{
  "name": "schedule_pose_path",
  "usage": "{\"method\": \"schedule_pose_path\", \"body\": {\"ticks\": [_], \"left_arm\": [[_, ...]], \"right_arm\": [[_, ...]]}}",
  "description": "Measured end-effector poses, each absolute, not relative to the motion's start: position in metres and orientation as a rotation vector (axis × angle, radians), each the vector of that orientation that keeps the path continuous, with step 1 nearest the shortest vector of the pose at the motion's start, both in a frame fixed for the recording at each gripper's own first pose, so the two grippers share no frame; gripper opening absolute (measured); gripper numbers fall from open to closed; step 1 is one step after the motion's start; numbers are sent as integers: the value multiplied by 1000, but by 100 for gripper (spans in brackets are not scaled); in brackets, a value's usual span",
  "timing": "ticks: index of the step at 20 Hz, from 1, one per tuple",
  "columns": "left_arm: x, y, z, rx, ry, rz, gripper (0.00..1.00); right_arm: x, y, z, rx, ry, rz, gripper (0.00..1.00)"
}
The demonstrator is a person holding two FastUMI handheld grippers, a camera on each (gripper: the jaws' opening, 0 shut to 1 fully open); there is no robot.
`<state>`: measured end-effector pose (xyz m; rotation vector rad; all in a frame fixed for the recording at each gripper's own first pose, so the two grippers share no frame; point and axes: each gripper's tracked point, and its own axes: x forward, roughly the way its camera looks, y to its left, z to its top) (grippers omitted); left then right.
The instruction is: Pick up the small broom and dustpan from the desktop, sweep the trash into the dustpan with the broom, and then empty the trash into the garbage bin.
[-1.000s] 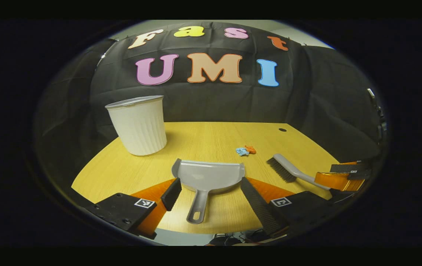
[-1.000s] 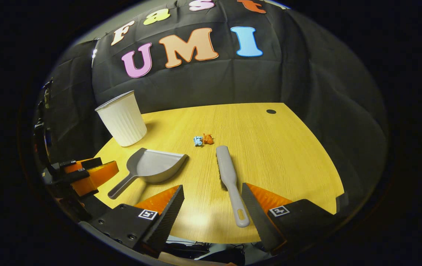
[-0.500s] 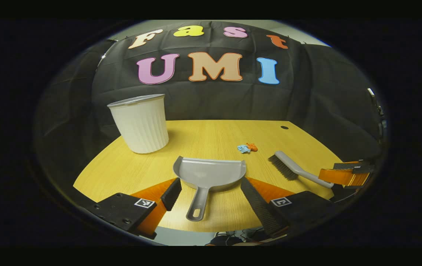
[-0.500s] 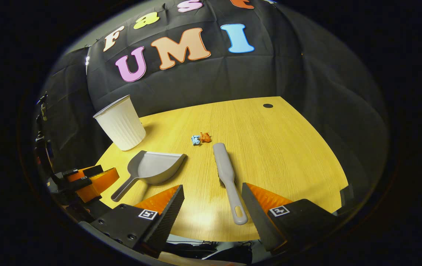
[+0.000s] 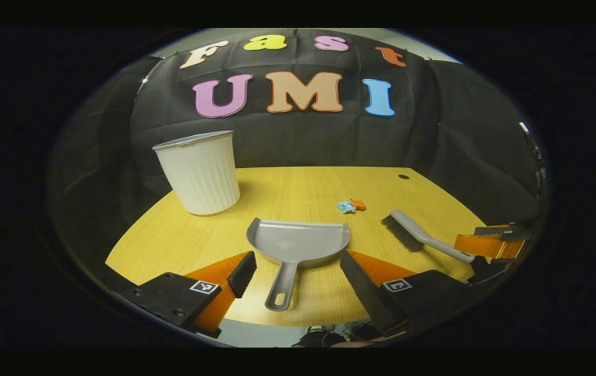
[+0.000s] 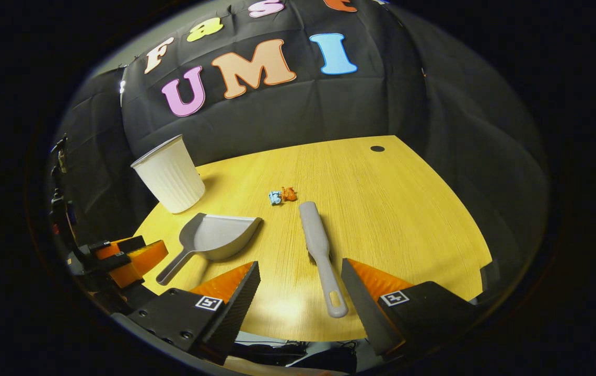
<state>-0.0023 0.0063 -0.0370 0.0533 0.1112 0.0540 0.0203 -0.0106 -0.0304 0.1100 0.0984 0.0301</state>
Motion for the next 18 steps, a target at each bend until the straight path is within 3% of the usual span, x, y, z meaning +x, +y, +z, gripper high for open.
{"method": "schedule_pose_path", "body": {"ticks": [7,18], "left_arm": [[24,11,-58,82,202,26,98],[67,23,-109,145,479,-12,100]], "right_arm": [[48,-26,-40,47,128,0,93],[117,-47,-95,-45,456,10,93]]}}
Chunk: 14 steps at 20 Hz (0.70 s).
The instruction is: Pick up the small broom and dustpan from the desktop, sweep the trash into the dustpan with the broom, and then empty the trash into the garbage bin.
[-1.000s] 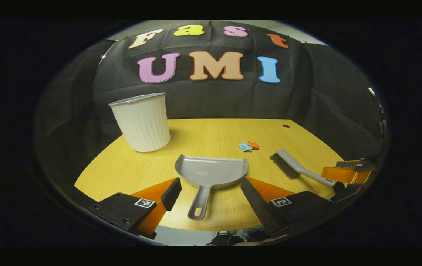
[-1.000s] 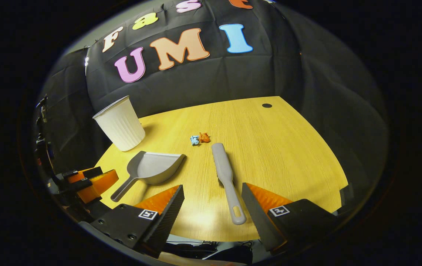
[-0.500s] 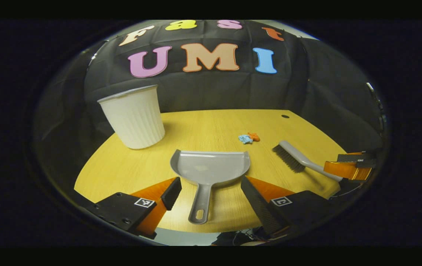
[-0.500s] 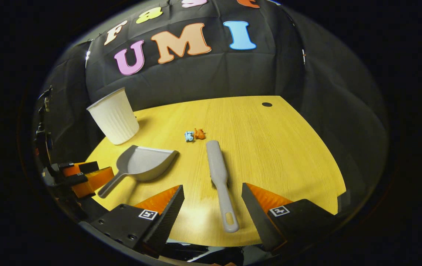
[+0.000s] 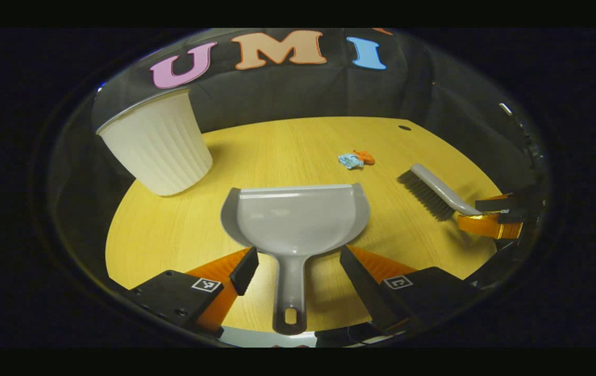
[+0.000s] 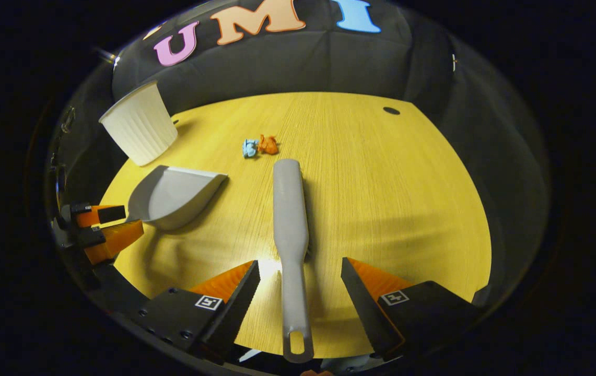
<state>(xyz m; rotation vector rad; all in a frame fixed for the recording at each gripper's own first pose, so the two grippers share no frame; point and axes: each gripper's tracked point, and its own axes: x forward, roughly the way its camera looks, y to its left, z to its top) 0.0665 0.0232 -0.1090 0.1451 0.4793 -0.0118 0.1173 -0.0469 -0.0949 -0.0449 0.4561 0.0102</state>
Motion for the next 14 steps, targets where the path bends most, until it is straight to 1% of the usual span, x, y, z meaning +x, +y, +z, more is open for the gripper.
{"method": "schedule_pose_path", "body": {"ticks": [1,2,3,4,5,10,13,14], "left_arm": [[67,29,-112,153,499,7,97],[70,32,-113,168,502,11,97],[70,32,-115,181,511,17,100],[70,34,-118,189,525,21,96],[69,37,-121,198,544,32,96],[66,52,-137,187,628,83,95],[64,55,-146,166,666,85,91],[64,53,-146,160,679,73,89]], "right_arm": [[120,-46,-100,-57,478,16,93],[121,-44,-104,-69,494,20,89],[121,-43,-105,-79,503,23,89],[124,-43,-108,-88,510,21,89],[125,-41,-109,-92,517,24,93],[129,-44,-112,-98,538,17,93],[130,-45,-115,-106,550,11,93],[132,-45,-116,-108,553,12,88]]}}
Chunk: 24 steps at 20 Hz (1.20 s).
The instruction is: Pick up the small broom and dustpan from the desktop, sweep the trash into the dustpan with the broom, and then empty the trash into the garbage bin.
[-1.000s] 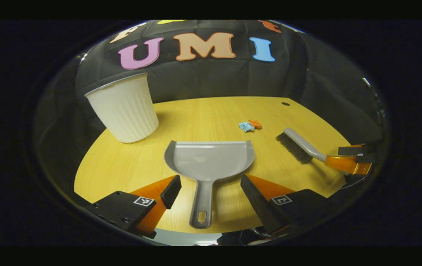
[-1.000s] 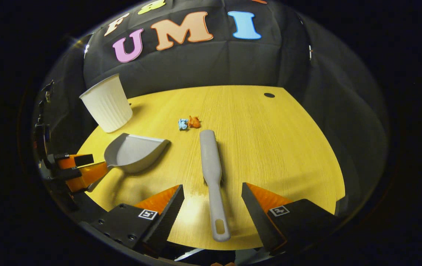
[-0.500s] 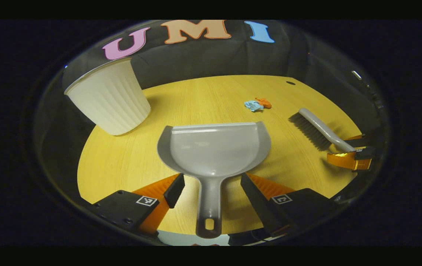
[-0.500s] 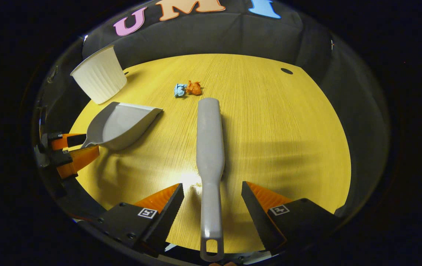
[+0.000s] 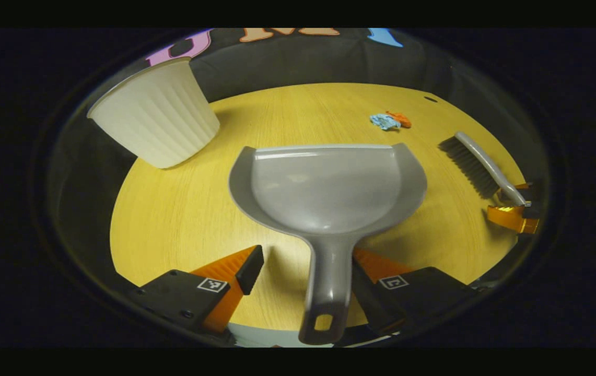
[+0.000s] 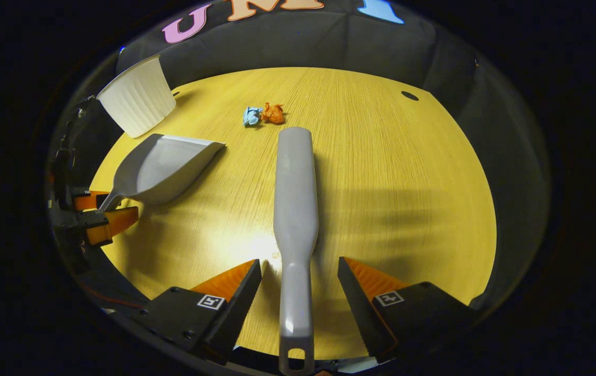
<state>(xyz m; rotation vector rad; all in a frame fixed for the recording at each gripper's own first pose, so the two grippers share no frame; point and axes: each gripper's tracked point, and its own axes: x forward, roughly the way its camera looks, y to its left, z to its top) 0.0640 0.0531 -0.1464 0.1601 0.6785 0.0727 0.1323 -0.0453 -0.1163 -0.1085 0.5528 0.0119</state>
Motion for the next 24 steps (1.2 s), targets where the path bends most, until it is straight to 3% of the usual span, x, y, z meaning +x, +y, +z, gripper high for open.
{"method": "schedule_pose_path", "body": {"ticks": [2,3,4,5,6,7,8,16,24], "left_arm": [[66,48,-146,154,688,45,81],[66,46,-148,157,692,38,66],[69,43,-148,162,704,29,55],[72,41,-152,178,716,22,33],[70,43,-151,188,717,13,32],[70,42,-150,193,715,2,30],[70,42,-149,204,703,-15,29],[69,44,-148,251,654,-75,27],[73,62,-108,333,590,-142,26]], "right_arm": [[133,-43,-122,-114,576,19,77],[135,-44,-121,-120,572,12,72],[137,-45,-119,-127,563,8,53],[135,-45,-119,-125,556,2,35],[135,-44,-120,-120,563,3,27],[134,-43,-121,-117,574,7,29],[134,-42,-121,-117,577,14,25],[129,-41,-107,-111,530,56,23],[149,-65,-38,-147,443,17,22]]}}
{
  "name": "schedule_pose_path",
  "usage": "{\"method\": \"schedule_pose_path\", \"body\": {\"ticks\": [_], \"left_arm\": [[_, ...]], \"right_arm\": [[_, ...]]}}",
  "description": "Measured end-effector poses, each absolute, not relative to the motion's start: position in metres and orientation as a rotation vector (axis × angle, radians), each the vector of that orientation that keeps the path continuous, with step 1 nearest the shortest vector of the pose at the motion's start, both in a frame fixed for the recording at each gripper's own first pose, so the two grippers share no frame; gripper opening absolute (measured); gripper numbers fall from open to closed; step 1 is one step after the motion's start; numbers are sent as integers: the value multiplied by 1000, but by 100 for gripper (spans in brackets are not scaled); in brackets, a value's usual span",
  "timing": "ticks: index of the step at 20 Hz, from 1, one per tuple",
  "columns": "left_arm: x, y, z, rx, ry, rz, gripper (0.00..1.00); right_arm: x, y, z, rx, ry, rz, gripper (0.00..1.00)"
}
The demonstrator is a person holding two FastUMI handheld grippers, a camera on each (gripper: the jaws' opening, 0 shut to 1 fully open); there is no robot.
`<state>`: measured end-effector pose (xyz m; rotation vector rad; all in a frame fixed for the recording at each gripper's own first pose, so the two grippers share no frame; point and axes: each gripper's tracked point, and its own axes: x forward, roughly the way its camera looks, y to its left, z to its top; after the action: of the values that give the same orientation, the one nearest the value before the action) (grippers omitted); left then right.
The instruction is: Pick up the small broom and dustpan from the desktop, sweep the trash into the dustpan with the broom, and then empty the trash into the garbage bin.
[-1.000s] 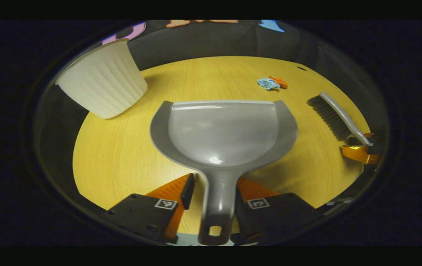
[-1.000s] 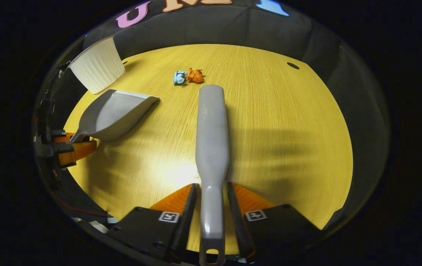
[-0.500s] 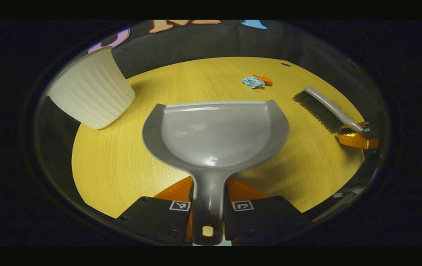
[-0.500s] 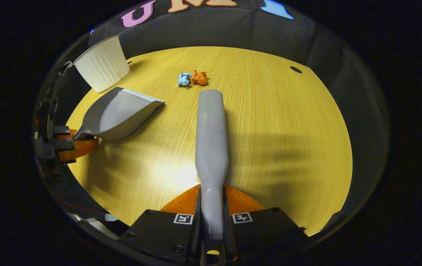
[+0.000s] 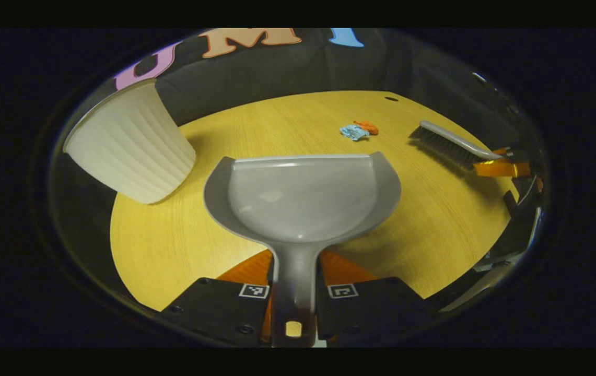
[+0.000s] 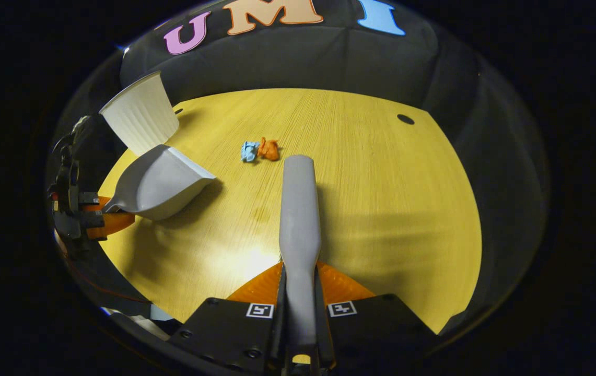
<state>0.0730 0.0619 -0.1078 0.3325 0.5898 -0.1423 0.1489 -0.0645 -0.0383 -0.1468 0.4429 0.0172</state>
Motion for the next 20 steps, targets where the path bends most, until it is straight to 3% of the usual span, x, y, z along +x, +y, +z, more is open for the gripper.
{"method": "schedule_pose_path", "body": {"ticks": [4,6,7,13,15,16,17,20], "left_arm": [[82,71,-87,495,585,-194,26],[89,67,-84,562,598,-244,26],[93,65,-84,597,610,-267,26],[109,67,-79,730,642,-360,25],[116,65,-79,730,654,-382,25],[119,64,-83,729,661,-391,25],[122,63,-86,729,668,-400,27],[124,59,-85,717,685,-407,26]], "right_arm": [[182,-71,6,-187,393,-20,22],[203,-70,18,-225,384,-36,17],[214,-71,22,-249,381,-47,22],[268,-58,24,-391,401,-51,22],[275,-46,15,-459,427,-24,18],[278,-36,13,-493,423,0,22],[278,-26,11,-530,425,23,18],[273,-2,3,-611,430,112,22]]}}
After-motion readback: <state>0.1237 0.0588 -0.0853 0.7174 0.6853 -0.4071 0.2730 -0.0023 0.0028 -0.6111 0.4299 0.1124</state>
